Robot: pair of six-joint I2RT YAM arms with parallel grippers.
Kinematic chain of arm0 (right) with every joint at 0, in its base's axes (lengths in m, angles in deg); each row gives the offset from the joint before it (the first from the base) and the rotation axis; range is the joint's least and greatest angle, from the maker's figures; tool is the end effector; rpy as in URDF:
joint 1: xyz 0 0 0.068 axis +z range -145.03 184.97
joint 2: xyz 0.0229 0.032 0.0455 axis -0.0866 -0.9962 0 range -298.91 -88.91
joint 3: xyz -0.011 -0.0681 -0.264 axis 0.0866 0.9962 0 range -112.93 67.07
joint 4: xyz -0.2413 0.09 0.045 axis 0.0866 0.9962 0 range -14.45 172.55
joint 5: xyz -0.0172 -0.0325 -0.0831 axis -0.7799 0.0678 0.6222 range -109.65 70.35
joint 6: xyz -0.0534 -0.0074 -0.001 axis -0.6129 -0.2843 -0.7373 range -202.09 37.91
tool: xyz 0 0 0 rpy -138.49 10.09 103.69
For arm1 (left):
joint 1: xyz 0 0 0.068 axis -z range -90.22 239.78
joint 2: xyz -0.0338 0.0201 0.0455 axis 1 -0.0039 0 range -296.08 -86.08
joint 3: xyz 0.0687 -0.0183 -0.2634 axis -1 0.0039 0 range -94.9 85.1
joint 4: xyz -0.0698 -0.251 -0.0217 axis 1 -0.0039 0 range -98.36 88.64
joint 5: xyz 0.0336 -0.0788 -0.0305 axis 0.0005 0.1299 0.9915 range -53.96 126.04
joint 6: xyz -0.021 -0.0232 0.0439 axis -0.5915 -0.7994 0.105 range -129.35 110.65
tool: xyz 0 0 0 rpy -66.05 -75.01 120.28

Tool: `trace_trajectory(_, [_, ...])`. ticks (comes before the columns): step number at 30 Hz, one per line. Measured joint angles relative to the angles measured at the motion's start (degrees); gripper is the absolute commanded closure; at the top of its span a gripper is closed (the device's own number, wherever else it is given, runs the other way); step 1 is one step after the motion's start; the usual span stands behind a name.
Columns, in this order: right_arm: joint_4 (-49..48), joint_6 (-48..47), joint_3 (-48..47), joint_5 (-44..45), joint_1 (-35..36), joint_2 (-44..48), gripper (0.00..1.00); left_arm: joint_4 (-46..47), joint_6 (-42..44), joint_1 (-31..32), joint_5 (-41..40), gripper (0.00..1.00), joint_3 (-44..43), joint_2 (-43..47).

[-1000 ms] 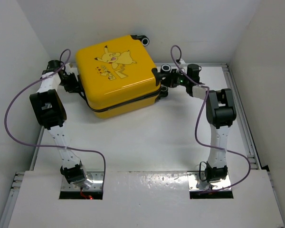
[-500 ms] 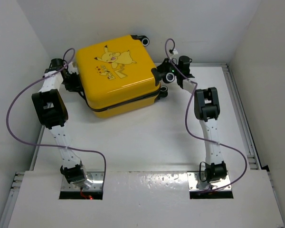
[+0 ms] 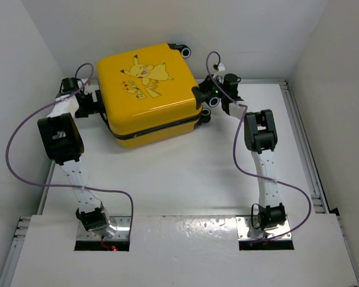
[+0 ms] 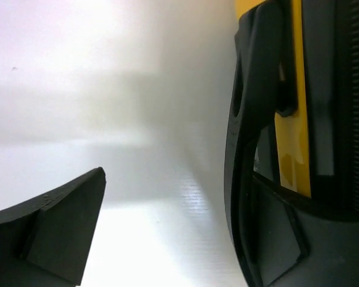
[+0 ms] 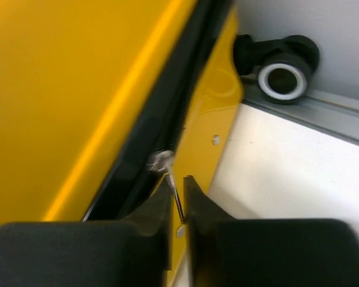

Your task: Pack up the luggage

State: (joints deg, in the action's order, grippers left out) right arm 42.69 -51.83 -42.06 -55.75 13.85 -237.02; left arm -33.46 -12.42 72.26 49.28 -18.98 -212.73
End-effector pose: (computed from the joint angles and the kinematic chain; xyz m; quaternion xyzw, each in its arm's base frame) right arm 0.5644 0.1093 0.1344 -0.0723 0.7334 0.4300 0.5215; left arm 0.4693 0.1396 0.1980 -0.1348 0.9375 -0.0711 0.3128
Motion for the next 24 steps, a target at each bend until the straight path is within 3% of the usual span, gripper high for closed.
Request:
trace_trajectory(1, [-0.1, -0.1, 0.5, 0.7, 0.1, 0.3, 0.67, 3.1, -0.2, 0.0, -0.3, 0.0, 3.1, 1.7])
trace_trajectory(2, [0.0, -0.2, 0.9, 1.9, 0.2, 0.5, 0.57, 6.3, -0.1, 0.0, 0.0, 0.0, 6.7, 3.8])
trace_trajectory(4, [-0.1, -0.7, 2.2, 5.6, -0.5, 0.8, 0.4, 11.1, 0.5, 0.0, 0.5, 0.0, 13.5, 8.5])
trace_trajectory(7, [0.3, -1.7, 5.7, 8.5, -2.4, 1.7, 0.29, 12.4, 2.8, -0.2, 2.8, 0.0, 21.2, 15.3])
trace_trajectory(16, [2.2, -3.6, 12.0, 10.5, -5.5, 5.1, 0.29, 18.2, 12.5, -1.5, 18.6, 0.0, 31.7, 36.5])
trace_trajectory(21, [2.1, -4.7, 13.0, 8.6, -5.3, 7.7, 0.26, 25.2, 5.0, -4.2, 26.5, 0.0, 32.2, 39.7])
trace_trajectory(24, [2.5, -6.7, 13.0, 7.2, -5.3, 8.1, 0.26, 27.3, -0.6, -5.9, 25.6, 0.0, 34.0, 39.6])
